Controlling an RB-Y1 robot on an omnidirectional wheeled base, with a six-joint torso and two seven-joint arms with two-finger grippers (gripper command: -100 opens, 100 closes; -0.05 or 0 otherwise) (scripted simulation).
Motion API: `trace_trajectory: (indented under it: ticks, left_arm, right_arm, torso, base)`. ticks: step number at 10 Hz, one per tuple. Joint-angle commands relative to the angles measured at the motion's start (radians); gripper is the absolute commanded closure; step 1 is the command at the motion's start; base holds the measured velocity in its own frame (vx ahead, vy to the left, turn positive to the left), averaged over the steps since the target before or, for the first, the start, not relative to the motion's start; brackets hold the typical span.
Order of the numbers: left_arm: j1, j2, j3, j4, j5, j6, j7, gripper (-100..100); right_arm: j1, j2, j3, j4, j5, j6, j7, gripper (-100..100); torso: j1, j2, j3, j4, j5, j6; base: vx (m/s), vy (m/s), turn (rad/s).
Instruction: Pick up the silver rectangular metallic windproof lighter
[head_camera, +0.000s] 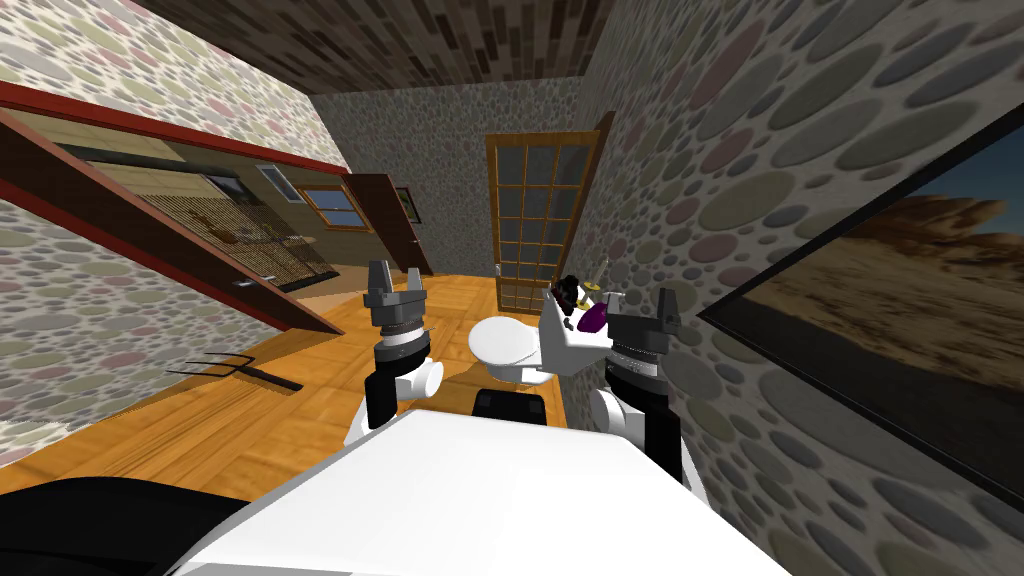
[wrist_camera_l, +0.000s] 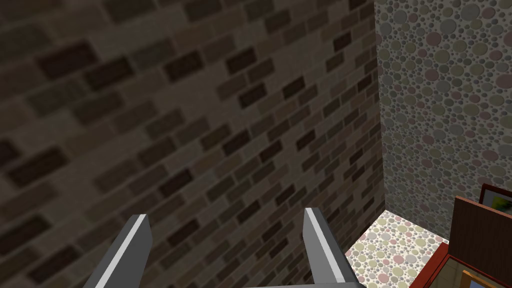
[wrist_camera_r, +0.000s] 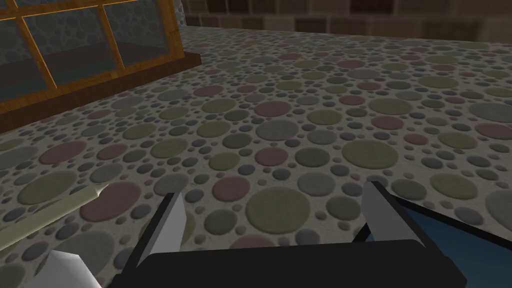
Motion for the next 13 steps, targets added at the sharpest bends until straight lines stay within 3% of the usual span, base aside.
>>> trace_trajectory:
  ticks: [1, 6, 8, 11, 13]
  left_arm:
    - [0.0, 0.0, 0.0, 0.0, 0.0, 0.0, 0.0, 0]
    - [0.0, 0.0, 0.0, 0.0, 0.0, 0.0, 0.0, 0]
    - [0.0, 0.0, 0.0, 0.0, 0.0, 0.0, 0.0, 0]
    - [0.0, 0.0, 0.0, 0.0, 0.0, 0.0, 0.0, 0]
    - [0.0, 0.0, 0.0, 0.0, 0.0, 0.0, 0.0, 0]
  right_arm:
    - [0.009, -0.038, -0.007, 0.004, -0.002, 0.01, -0.001, -100]
    - [0.065, -0.174, -0.047, 0.024, -0.012, 0.068, -0.01, -100]
    - [0.108, -0.241, -0.078, 0.039, -0.021, 0.112, -0.017, -100]
    - [0.133, -0.298, -0.096, 0.047, -0.026, 0.137, -0.021, -100]
    - [0.188, -0.365, -0.135, 0.064, -0.037, 0.192, -0.029, -100]
  torso:
    - [0.0, 0.0, 0.0, 0.0, 0.0, 0.0]
    - [0.004, 0.001, 0.001, 0.0, 0.001, 0.0]
    - [0.002, 0.001, 0.001, 0.0, 0.001, 0.0]
    - [0.004, 0.001, 0.001, 0.0, 0.001, 0.0]
    - [0.003, 0.001, 0.001, 0.0, 0.001, 0.0]
  base:
    - [-0.002, 0.011, 0.033]
    - [-0.011, 0.045, 0.06]
    - [-0.011, 0.048, 0.095]
    - [-0.011, 0.052, 0.056]
    - [-0.011, 0.069, 0.123]
